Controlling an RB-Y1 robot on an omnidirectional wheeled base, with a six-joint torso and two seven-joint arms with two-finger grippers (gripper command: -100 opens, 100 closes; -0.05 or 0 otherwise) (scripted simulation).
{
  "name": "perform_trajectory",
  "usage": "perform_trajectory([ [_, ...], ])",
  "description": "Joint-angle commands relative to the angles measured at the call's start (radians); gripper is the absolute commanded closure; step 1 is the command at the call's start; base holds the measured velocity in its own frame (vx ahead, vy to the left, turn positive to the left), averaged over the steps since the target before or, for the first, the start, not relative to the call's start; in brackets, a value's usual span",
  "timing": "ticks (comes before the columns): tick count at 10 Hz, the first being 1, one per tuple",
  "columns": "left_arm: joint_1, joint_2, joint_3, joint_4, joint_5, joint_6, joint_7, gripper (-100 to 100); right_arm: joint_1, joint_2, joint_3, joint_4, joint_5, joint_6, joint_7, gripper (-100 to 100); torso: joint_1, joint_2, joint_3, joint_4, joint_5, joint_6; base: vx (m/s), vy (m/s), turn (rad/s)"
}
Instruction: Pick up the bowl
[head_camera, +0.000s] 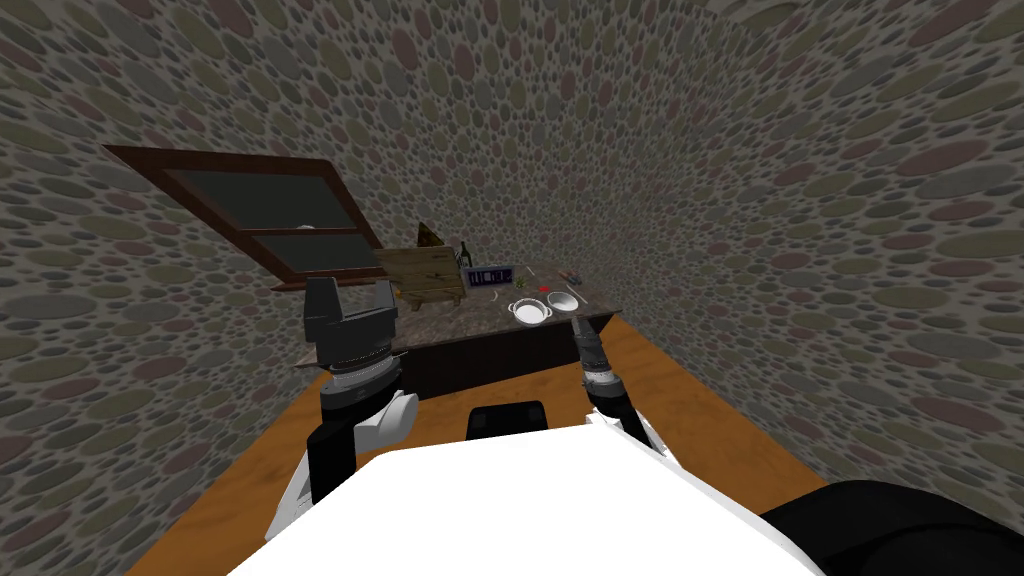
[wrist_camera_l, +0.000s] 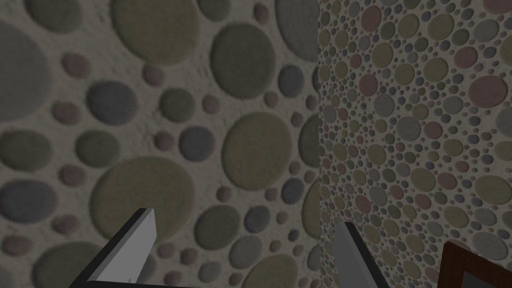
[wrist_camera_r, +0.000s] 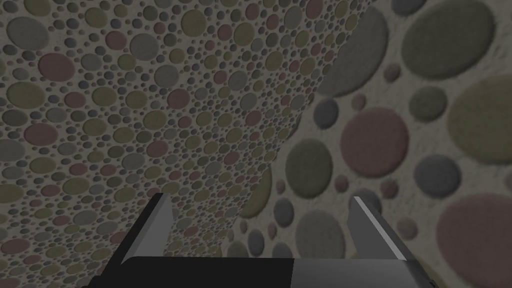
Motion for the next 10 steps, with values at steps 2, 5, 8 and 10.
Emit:
perform_trajectory([
  [2, 0.0, 0.0, 0.0, 0.0, 0.0, 0.0, 0.0, 0, 0.012, -0.054, 0.026, 0.07, -0.005, 0.003, 0.034, -100, -0.001, -0.001, -0.001, 0.0, 0.0, 0.0, -0.046, 0.033, 0.003],
  [5, 0.0, 0.0, 0.0, 0.0, 0.0, 0.0, 0.0, 0, 0.05, -0.135, 0.067, 0.151, -0.011, 0.009, 0.082, -100, 0.001, -0.001, 0.0, 0.0, 0.0, 0.0, -0.07, 0.059, 0.024],
  [8, 0.0, 0.0, 0.0, 0.0, 0.0, 0.0, 0.0, 0, 0.087, -0.218, 0.11, 0.247, -0.019, 0.019, 0.131, -100, 0.001, -0.001, 0.0, 0.0, 0.0, 0.0, -0.062, 0.062, 0.049],
  [10, 0.0, 0.0, 0.0, 0.0, 0.0, 0.0, 0.0, 0, 0.105, -0.267, 0.132, 0.283, -0.024, 0.025, 0.156, -100, 0.0, -0.003, -0.001, 0.0, 0.0, 0.0, -0.036, 0.042, 0.045],
])
